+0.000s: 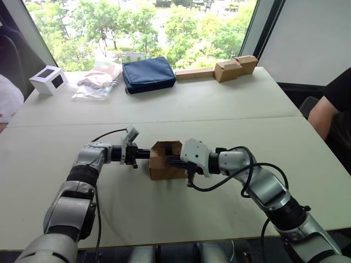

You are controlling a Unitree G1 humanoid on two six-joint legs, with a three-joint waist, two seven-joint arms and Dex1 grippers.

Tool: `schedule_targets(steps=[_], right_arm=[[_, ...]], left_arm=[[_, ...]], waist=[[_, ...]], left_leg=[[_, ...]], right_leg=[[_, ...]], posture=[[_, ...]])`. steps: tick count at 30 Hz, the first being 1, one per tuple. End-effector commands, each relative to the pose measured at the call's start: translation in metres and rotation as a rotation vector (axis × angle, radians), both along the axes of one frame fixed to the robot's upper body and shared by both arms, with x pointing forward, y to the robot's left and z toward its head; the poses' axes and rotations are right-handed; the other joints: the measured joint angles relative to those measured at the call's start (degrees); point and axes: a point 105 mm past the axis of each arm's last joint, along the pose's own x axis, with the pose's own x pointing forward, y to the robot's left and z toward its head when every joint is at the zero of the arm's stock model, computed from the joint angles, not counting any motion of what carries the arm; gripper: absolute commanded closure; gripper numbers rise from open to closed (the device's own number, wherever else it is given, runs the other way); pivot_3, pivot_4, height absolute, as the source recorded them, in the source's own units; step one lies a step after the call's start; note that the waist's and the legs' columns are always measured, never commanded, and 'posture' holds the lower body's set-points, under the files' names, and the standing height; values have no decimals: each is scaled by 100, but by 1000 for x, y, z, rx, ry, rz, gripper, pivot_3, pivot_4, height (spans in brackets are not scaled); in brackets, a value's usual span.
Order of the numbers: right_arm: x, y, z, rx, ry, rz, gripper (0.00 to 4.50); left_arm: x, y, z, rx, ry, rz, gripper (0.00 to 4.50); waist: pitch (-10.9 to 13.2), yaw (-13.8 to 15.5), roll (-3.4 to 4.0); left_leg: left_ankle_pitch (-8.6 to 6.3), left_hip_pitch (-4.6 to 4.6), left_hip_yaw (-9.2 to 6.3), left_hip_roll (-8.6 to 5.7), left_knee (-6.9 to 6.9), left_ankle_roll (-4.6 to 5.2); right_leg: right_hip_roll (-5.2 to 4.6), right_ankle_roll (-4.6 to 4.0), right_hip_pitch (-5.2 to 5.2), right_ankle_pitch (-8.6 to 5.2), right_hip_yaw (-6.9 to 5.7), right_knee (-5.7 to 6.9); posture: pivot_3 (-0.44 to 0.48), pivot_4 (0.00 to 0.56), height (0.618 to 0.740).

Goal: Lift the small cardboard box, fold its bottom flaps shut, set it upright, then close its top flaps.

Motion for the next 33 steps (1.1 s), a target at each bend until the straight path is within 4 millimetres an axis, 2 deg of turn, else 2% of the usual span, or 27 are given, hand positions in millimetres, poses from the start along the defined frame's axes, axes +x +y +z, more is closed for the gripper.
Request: schedule_targets(steps=[1,3,7,11,17,27,29,33], right_arm=[[-1,5,12,36,-37,19,4500],[0,5,13,42,-35,18,4500],[3,3,12,49,-26,10,4500],[3,5,10,61,-13,12,4500],[9,6,9,63,-21,10,4500],[15,4,15,72,-43,5,4500],[13,4,22,94,-50,13,4500],[4,2,51,195,-24,80,4500]], left_arm=[[9,21,32,-30,-113,88,4469],[3,26,43,-40,-140,86,4469],[-30,25,77,-87,-195,31,4469],[-64,16,89,-108,-177,-16,4469],[-90,-1,78,-70,-132,-86,4469],[-91,-11,51,-18,-100,-102,4469],[-90,-11,46,-13,-98,-99,4469],[-87,-9,42,-12,-93,-98,4469]], waist=[[0,-18,0],[0,-23,0],[0,-29,1],[0,4,1],[-1,2,2],[-1,0,2],[-1,3,2],[-1,6,2]], left_leg=[[0,0,0,1,0,0],[0,0,0,2,-2,0],[0,0,1,4,-5,-1],[2,1,-4,4,-4,-6],[2,14,-6,3,-6,-8],[3,15,-4,3,-9,-9],[3,15,-4,3,-10,-9],[4,15,-4,3,-11,-10]], right_leg=[[0,0,0,0,0,0],[2,0,-4,0,1,1],[-4,0,-3,0,6,-1],[-18,-1,2,0,9,-4],[-24,-2,14,0,9,-5],[-21,-3,14,-1,6,-7],[-22,-3,13,-1,6,-7],[-22,-3,14,-1,6,-8]], posture=[[0,150,737],[0,150,737],[0,150,737],[0,150,737],[0,150,737],[0,150,737],[0,150,737],[0,150,737]])
